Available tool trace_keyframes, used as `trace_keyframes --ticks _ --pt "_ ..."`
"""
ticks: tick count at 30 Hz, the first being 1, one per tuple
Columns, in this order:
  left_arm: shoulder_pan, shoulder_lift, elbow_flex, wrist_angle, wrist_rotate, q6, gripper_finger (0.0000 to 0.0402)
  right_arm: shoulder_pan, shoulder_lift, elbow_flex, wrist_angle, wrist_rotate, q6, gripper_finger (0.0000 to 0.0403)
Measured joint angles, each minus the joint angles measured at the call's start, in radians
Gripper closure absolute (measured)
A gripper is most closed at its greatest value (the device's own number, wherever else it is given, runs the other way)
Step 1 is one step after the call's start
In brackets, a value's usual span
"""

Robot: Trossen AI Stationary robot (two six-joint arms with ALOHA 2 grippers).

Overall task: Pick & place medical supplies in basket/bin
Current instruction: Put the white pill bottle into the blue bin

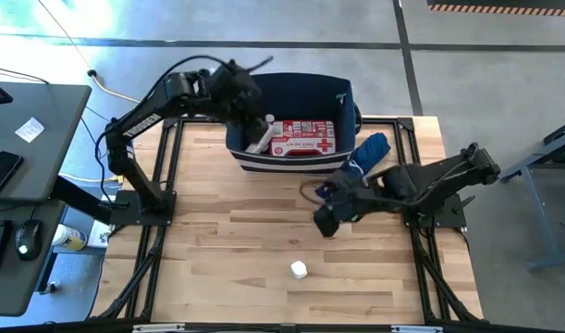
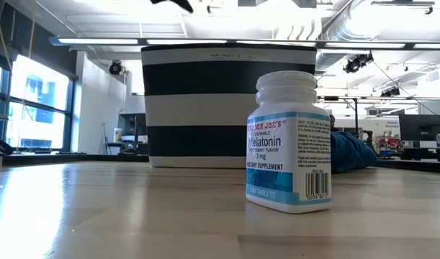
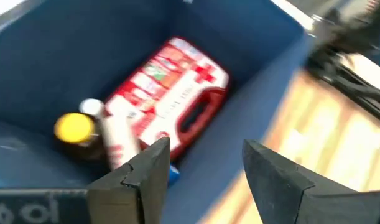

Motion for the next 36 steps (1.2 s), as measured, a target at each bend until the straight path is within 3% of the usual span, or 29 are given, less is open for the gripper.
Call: trace_keyframes --ticks 17,26,31,36 --pt "-0.436 -0.054 0.0 -0.137 -0.126 -0.37 0.0207 0.176 0.223 0.0 0.232 -0.072 -0.067 0.0155" --pt "-0.695 -0.015 0.0 -0.146 -0.269 -0.685 0.0213 0.22 0.38 -0.001 0.241 0.002 -0.178 0.0155" --pt "-0.765 -0.001 0.0 -0.146 -0.324 -0.744 0.0213 0.215 0.435 -0.001 0.255 -0.046 -0.097 0.0155" --pt "-0.766 0.001 0.0 -0.145 -0.336 -0.748 0.0213 0.198 0.459 -0.001 0.264 -0.071 -0.044 0.0153"
